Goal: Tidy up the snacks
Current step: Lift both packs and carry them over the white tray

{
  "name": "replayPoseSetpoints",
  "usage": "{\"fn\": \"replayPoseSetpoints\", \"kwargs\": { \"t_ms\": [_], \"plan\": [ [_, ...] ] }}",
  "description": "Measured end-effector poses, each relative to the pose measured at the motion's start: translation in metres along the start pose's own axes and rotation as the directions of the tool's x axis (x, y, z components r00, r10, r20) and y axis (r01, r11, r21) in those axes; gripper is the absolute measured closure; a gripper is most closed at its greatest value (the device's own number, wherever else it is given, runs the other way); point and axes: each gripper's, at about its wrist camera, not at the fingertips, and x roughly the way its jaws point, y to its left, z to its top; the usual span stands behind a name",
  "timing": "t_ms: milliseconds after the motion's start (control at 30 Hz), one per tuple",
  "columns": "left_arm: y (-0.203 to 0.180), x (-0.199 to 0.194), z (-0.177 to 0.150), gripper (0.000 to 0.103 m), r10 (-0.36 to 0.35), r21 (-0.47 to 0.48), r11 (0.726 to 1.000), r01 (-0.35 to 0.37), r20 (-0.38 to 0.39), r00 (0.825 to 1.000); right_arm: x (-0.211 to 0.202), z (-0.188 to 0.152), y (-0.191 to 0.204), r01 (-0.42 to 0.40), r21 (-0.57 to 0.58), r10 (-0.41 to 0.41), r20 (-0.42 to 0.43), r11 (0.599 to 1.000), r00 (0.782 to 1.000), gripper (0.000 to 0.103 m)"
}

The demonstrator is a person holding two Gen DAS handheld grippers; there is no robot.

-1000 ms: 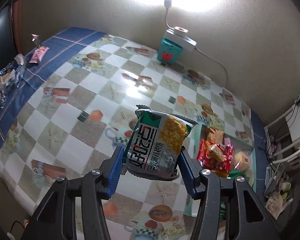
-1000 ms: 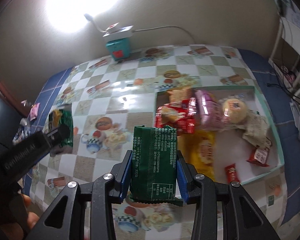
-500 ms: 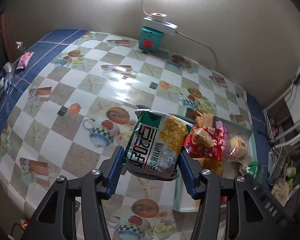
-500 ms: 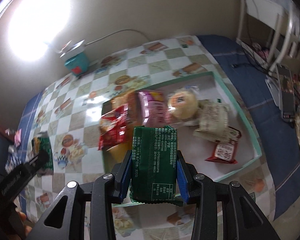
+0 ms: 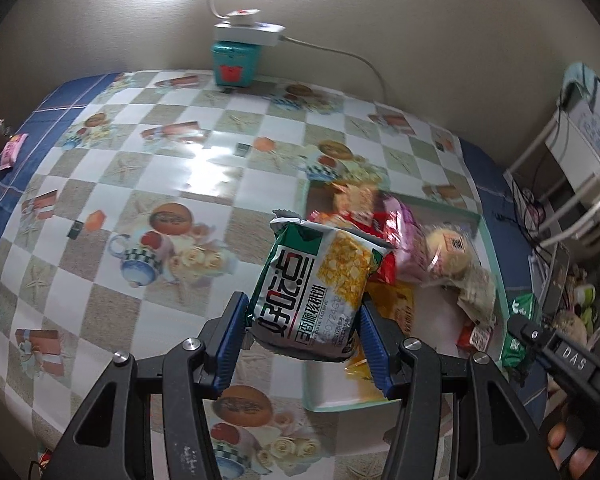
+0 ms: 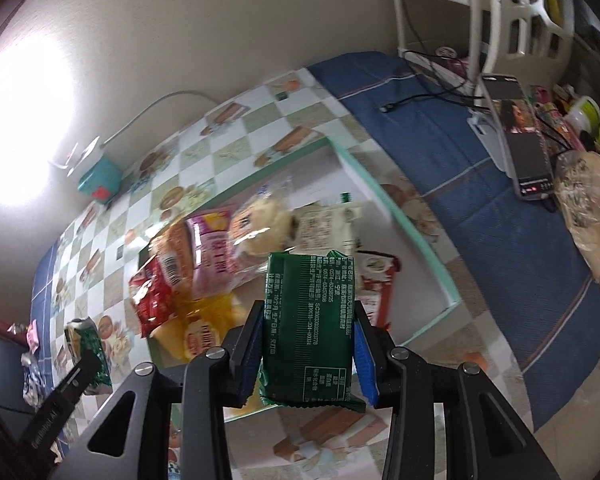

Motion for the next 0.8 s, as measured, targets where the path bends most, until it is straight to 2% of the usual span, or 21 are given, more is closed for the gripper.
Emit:
{"fn": "replayPoseSetpoints", "kwargs": {
  "t_ms": [167,533,800],
  "plan": [
    [-0.015,0.014,-0.006,0.047,0.012,0.039,0.999,-0.011,-0.031,0.999,0.001,0.001,-0.010,0.014,0.007,-0.014,-0.003,1.000,1.000,0.060],
    [-0.030,0.042,-0.019,0.047,0.038,0.096,0.995,-0.026,-0.122,0.992,0.010,-0.003,-0.002,0.013,-0.026,-0.014,-0.042,1.000,0.999,0.060],
    [-0.041,0.046,-0.025,0.047,0.033,0.130,0.991,-0.014,-0.145,0.989,0.012,-0.005,0.008,0.019,-0.070,-0.023,-0.050,0.997,0.998,0.060]
  ]
}}
